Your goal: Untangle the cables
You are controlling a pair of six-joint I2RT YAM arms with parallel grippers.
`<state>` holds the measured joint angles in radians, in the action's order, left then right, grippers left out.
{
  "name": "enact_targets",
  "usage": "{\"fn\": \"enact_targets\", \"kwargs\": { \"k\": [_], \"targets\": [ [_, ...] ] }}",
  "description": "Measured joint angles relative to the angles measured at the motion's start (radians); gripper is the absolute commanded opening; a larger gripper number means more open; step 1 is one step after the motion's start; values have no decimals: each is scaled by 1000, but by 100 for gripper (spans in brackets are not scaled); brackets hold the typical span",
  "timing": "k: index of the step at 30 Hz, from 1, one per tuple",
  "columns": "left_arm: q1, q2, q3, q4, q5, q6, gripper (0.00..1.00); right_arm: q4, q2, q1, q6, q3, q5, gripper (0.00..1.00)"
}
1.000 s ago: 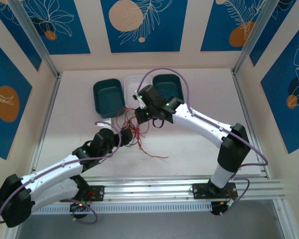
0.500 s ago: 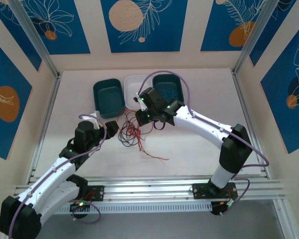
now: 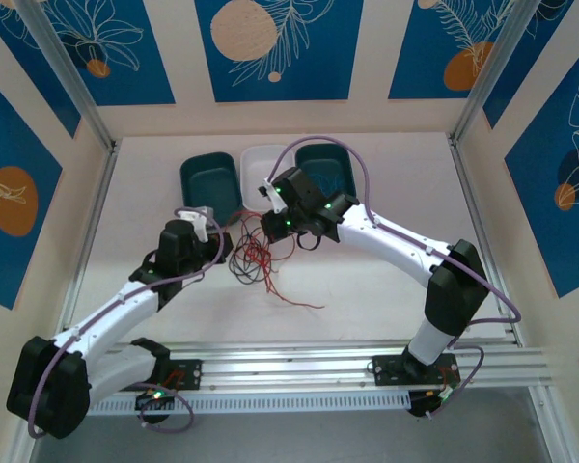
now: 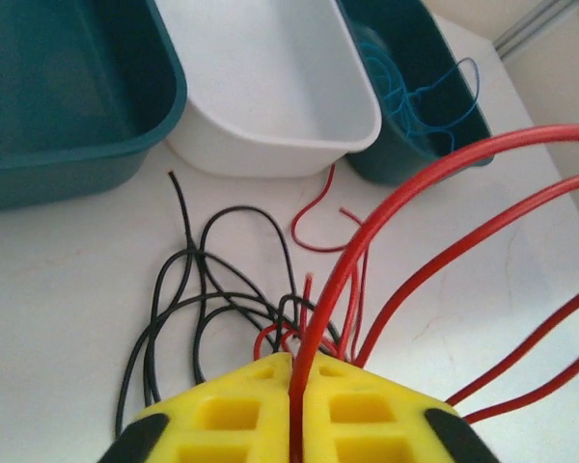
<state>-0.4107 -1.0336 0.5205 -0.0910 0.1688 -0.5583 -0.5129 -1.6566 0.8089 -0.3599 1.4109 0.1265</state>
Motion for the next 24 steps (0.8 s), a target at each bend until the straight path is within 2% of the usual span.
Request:
{"fn": "enact_targets", "kwargs": {
  "k": [2,3,9,12,14,24],
  "targets": [
    [0,3,4,-2,4,8,0,3,0,-8,-9,-14,0,0],
    [0,9,4,-2,6,12,0,3,0,-13,-16,-21,0,4],
    [0,81,45,64,38,46,0,0,0,-41,-63,-47,0,41],
    [0,86,111,125,82,71,0,3,0,-54,-78,-61,0,52],
    [-2,85,154,171,107,89,0,5,0,-58,-85,-72,-2,56],
    [-20,89,242,290,162,161,0,63,89,-62,-59,-125,-41,55]
  ]
}}
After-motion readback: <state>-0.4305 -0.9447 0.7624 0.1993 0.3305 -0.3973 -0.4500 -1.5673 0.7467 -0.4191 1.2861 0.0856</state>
